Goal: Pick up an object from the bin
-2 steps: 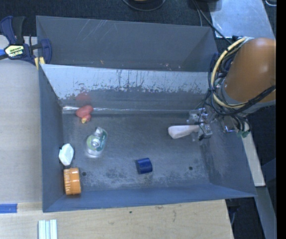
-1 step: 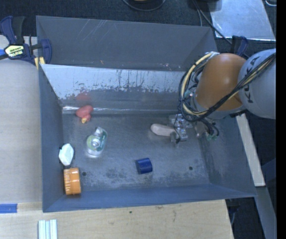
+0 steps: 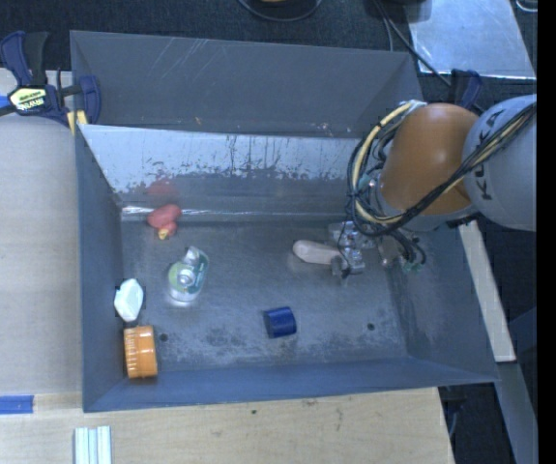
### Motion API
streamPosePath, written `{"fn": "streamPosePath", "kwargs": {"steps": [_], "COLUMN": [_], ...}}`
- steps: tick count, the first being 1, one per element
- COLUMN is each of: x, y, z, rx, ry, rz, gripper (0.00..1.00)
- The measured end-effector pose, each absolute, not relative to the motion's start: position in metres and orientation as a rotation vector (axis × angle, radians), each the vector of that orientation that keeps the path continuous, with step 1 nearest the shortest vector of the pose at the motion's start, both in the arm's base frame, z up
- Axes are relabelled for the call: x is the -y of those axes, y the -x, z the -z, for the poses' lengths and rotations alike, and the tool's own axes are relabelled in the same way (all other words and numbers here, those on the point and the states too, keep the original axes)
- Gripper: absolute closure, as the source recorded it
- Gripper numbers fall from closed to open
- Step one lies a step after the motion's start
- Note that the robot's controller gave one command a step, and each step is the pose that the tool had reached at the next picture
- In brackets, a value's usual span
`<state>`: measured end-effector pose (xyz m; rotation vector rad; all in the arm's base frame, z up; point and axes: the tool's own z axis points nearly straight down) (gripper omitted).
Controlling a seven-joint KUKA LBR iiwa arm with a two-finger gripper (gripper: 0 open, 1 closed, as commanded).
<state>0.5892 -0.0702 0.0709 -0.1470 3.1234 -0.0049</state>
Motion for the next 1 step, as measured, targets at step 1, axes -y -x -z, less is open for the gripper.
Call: {"fn": "streamPosePath", "kwargs": {"steps": [1], "x": [0.0613], "y": [-0.5848], "z": [-0.1726], "rx": [-3.120], "ry": [0.199], "rz": [0.005], "gripper": [1.00]}}
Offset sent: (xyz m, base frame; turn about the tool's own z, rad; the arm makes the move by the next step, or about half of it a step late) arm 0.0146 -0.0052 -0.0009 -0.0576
